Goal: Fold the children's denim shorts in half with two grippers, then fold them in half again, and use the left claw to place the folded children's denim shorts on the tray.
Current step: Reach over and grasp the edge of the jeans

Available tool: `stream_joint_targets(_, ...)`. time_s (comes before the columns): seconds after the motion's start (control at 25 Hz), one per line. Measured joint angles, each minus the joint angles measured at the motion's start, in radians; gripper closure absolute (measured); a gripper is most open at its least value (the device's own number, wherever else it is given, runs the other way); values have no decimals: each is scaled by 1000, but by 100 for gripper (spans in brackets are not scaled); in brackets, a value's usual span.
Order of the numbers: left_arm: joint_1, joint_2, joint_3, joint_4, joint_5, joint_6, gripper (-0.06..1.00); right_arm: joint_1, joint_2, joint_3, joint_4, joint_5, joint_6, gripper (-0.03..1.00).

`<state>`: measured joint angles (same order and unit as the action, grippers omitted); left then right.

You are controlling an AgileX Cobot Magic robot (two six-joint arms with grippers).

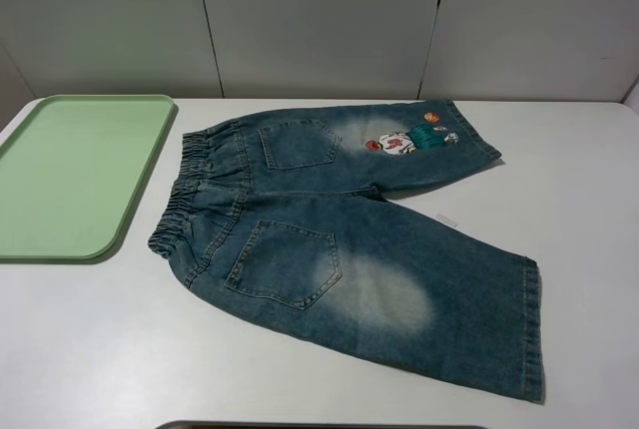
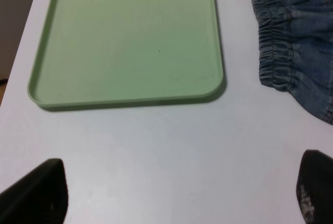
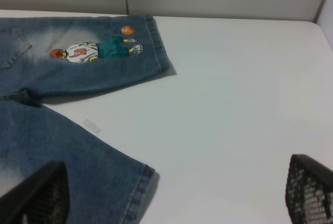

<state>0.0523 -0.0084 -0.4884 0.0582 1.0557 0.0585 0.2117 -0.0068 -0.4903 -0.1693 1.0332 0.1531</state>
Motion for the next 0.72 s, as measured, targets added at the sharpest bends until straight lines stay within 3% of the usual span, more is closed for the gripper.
stream_joint_targets(0.72,0,0,0,0,0,0,7,0,0,0,0,0,0,34)
